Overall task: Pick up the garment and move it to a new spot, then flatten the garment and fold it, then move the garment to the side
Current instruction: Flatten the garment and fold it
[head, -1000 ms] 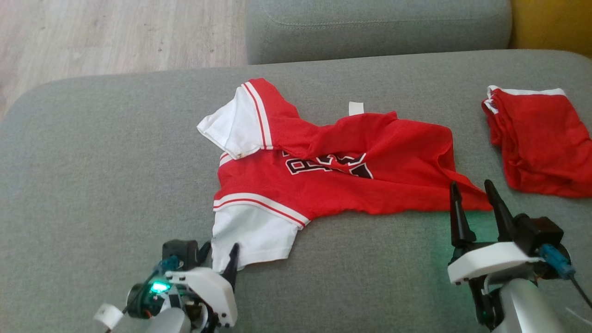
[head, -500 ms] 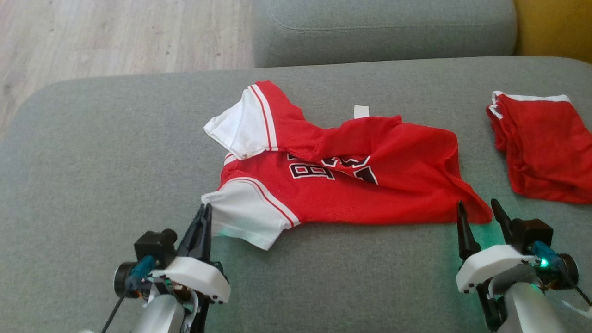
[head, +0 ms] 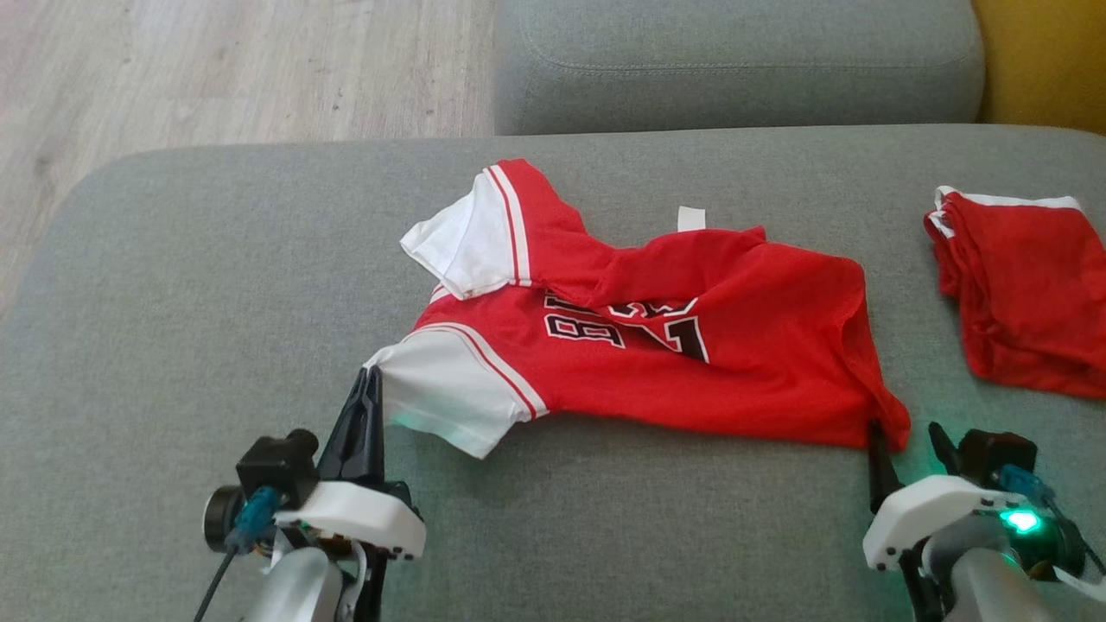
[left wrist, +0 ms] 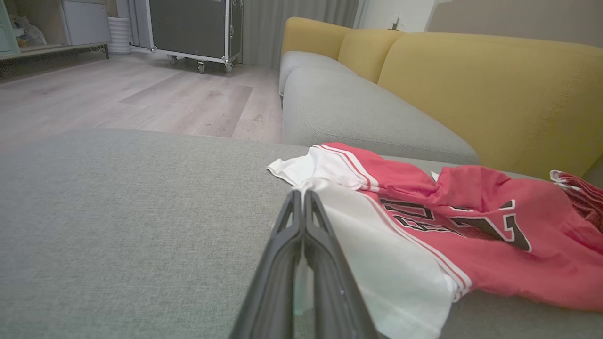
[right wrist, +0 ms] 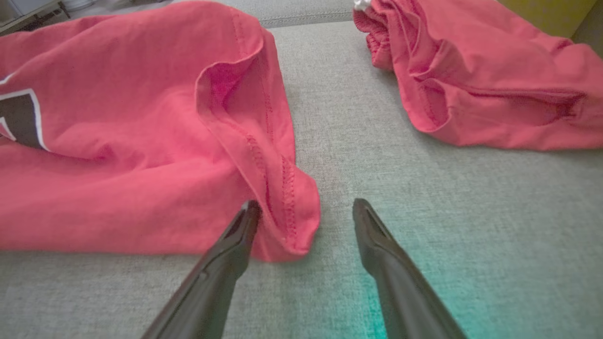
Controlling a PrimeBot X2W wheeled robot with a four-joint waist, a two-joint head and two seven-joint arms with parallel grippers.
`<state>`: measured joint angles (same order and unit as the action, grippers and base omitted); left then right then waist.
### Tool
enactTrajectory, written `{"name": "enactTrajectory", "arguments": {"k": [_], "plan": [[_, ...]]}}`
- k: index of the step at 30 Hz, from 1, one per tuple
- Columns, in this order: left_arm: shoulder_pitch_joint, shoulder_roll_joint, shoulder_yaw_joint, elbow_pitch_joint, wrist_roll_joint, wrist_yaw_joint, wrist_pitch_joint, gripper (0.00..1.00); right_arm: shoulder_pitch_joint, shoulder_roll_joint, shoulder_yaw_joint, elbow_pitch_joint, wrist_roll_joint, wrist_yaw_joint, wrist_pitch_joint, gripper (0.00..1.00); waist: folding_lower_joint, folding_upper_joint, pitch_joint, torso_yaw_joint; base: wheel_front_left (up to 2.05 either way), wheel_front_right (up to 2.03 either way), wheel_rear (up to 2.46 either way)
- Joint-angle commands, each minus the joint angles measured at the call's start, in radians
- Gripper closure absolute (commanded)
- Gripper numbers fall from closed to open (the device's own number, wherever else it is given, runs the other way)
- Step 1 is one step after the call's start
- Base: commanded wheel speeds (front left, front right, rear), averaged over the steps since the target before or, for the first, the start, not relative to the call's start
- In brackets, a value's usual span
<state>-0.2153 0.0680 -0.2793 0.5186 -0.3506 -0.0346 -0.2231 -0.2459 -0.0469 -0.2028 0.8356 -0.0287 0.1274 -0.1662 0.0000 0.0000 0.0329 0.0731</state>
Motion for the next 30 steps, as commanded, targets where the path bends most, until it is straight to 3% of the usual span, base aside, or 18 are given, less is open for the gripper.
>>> {"name": "enactTrajectory", "arguments": {"k": [1, 8, 9, 10, 11, 20, 25, 30], "plan": [[-0.033, 0.016, 0.042, -0.035, 0.008, 0.006, -0.018, 1.0, -0.047, -0.003, 0.019, -0.014, -0.006, 0.003, -0.002, 0.0, 0.0, 0.0, 0.0, 0.0, 0.0, 0.0, 0.0], [-0.03, 0.016, 0.048, -0.042, 0.006, 0.011, -0.03, 1.0, -0.072, -0.003, 0.037, 0.071, 0.049, 0.003, 0.02, 0.0, 0.0, 0.0, -0.004, -0.001, 0.0, 0.0, 0.0], [-0.031, 0.016, 0.051, -0.043, 0.006, 0.013, -0.031, 1.0, -0.076, -0.003, 0.045, 0.084, 0.062, 0.003, 0.026, 0.08, 0.0, 0.0, -0.005, -0.002, 0.0, 0.0, 0.0], [-0.031, 0.016, 0.052, -0.044, 0.005, 0.015, -0.032, 1.0, -0.081, -0.003, 0.056, 0.095, 0.075, 0.003, 0.031, 0.61, 0.0, 0.0, -0.005, -0.002, 0.0, 0.0, 0.0], [-0.031, 0.016, 0.053, -0.044, 0.005, 0.015, -0.032, 1.0, -0.085, -0.003, 0.069, 0.104, 0.089, 0.003, 0.033, 1.0, 0.0, 0.0, -0.005, -0.003, 0.0, 0.0, 0.0], [-0.038, 0.023, 0.074, -0.054, -0.018, 0.012, -0.036, 1.0, -0.111, -0.003, 0.219, 0.101, 0.272, 0.003, 0.024, 1.0, 0.0, 0.0, -0.027, -0.015, 0.0, 0.0, 0.0], [-0.076, 0.021, 0.11, -0.148, -0.107, -0.033, -0.02, 1.0, -0.13, -0.003, 0.342, -0.06, 0.423, 0.003, 0.018, 1.0, 0.0, 0.0, -0.049, -0.023, 0.0, 0.0, 0.0], [-0.194, 0.051, 0.157, -0.287, -0.181, -0.048, 0.058, 1.0, -0.199, -0.025, 0.37, -0.274, 0.464, 0.003, 0.053, 1.0, 0.0, 0.0, -0.071, -0.032, 0.0, 0.0, 0.0]]}}
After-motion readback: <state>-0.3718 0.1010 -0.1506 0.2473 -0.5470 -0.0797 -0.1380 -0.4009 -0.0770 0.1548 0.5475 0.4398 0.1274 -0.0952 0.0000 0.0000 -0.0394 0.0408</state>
